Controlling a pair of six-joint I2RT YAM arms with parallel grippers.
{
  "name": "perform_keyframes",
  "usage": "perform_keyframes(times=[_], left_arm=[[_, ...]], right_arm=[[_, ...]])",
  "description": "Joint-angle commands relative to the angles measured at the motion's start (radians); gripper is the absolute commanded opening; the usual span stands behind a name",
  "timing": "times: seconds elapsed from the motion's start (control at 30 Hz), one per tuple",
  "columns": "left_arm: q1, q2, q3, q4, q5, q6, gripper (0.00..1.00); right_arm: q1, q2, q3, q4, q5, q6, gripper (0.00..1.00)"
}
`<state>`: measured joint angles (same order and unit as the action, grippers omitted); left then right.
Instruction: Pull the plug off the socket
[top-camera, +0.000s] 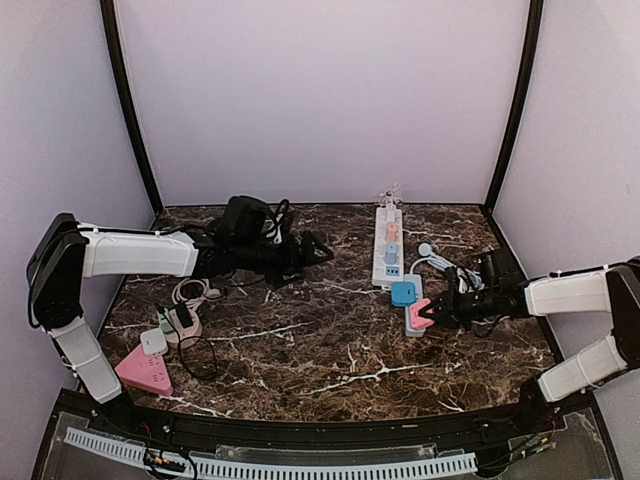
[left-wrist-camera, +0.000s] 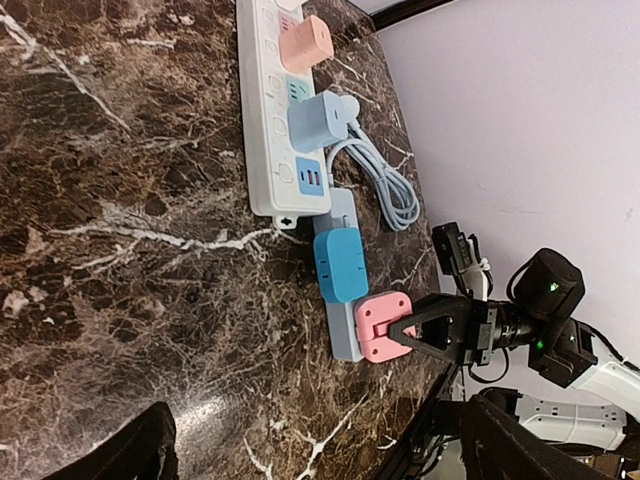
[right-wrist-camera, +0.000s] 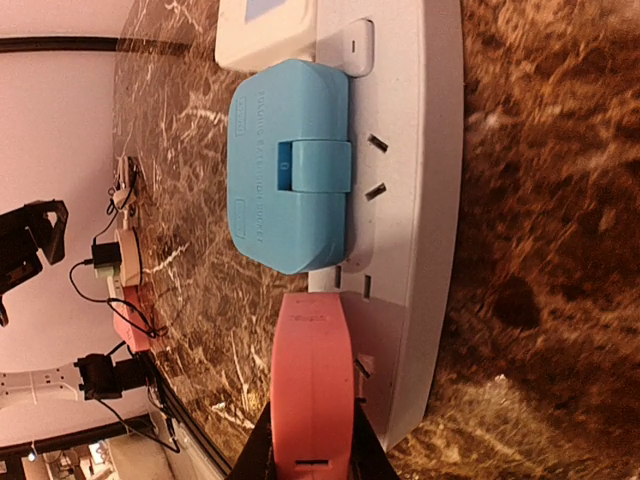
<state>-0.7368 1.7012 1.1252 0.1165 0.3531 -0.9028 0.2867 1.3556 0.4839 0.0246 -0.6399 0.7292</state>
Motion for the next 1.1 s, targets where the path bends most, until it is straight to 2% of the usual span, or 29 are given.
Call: perform_keyframes(times=[0.0,0.27,0.47,0.8,1.07], left_arm=[[-0.043,0.035,0.018,0.083,0.052,-0.051,0.98],[-0.123,0.194,0.120,0.167,0.128,-0.120,0.91],[-0.179,0.307,0.221,0.182,0.177,-0.155,0.73],[-0.226,0.448,0.355,0.147,0.206,-0.145,0.43],[-0.239,0.532,0.479,0.071,0.212,-0.119,0.30]], right_arm=[[0.087,-0.068,-0.042,-0.121,-0.087,0.036,0.05],[0.237,-0.093,-0.066,-0.068,-0.086,0.101,0.06],[0.250,-0.082,-0.084,-0.055,-0.052,0.105,0.10],[0.250,-0.147,-0.135,-0.048,0.034,0.152,0.33],[0.249,-0.199,-0.169,-0.029,0.068,0.190,0.41]])
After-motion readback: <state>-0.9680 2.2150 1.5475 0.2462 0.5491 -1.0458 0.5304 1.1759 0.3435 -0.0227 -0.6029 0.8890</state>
